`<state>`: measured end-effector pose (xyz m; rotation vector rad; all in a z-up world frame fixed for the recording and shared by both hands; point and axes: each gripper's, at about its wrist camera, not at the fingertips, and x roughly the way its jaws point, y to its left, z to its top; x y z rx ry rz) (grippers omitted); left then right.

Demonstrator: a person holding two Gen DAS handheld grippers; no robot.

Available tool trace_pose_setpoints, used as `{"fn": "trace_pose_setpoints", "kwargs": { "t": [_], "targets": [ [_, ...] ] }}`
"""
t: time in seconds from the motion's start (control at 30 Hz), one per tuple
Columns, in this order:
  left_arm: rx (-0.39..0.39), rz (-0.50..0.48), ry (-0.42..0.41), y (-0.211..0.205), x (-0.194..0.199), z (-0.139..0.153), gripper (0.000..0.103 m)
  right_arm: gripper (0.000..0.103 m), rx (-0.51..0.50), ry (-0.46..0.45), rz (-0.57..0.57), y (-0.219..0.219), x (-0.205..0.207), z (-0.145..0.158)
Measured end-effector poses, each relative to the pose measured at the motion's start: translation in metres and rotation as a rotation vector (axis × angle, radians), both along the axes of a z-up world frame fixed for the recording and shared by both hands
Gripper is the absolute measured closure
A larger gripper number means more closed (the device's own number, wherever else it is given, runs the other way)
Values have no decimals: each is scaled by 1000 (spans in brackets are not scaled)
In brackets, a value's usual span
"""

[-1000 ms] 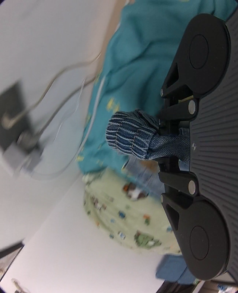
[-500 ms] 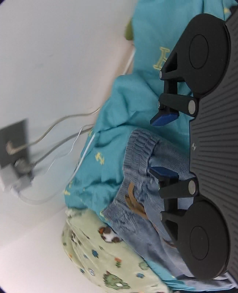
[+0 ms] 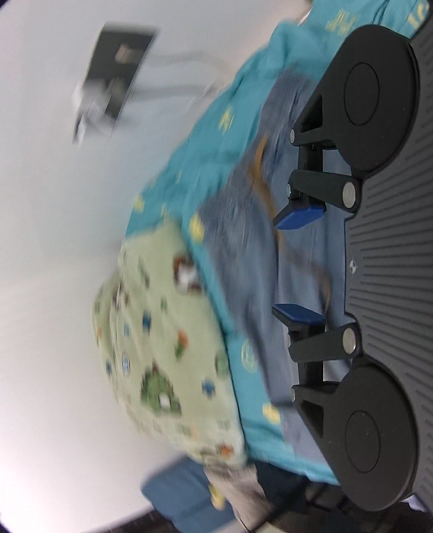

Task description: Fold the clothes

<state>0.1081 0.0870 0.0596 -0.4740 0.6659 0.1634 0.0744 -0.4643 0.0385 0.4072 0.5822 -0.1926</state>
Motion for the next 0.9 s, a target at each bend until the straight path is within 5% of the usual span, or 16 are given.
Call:
{"fn": "trace_pose_setpoints", "kwargs": {
  "t": [0.27,0.63,0.9],
  "targets": [
    [61,-76,-47,-15,21,0,48,50,-39,-98,214,105,42,22],
    [-40,-123,-23,-17,78,-48,48,50,44,-117,331,192,61,-58],
    [-76,-185,69,-31,150,-93,50,50,31,-59,382,201,73,-99]
  ]
}}
